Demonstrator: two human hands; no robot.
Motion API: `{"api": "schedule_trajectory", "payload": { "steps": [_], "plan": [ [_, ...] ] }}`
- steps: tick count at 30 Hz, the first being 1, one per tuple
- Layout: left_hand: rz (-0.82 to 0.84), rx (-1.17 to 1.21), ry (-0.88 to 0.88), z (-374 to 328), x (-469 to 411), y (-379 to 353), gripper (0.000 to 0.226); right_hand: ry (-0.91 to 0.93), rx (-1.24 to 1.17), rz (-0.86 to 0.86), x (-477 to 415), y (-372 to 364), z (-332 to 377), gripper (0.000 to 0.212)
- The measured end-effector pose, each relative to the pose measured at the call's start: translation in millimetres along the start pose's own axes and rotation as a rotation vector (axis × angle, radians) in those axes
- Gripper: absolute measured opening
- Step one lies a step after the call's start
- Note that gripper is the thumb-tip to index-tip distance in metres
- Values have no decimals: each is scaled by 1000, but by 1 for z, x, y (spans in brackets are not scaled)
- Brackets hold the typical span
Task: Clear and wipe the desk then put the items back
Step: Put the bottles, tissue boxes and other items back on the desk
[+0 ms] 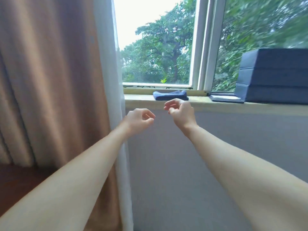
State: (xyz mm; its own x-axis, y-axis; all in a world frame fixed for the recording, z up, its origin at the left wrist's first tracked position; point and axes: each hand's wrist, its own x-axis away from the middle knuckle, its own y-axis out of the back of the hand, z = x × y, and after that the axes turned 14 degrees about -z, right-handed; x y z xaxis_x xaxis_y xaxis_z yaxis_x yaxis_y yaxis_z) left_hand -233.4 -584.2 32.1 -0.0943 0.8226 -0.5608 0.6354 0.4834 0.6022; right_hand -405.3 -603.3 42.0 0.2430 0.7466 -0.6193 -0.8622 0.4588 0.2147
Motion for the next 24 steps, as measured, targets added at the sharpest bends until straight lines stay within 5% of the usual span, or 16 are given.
{"api": "schedule_trajectory", "payload": {
  "steps": [12,24],
  "plan": [
    [50,150,-187,-121,-71,-136,27,-159,150,-304,-95,154,-99,24],
    [129,-63,-76,-164,-128,-205,50,-296,160,-141,-146,169,-147,55]
  ]
}}
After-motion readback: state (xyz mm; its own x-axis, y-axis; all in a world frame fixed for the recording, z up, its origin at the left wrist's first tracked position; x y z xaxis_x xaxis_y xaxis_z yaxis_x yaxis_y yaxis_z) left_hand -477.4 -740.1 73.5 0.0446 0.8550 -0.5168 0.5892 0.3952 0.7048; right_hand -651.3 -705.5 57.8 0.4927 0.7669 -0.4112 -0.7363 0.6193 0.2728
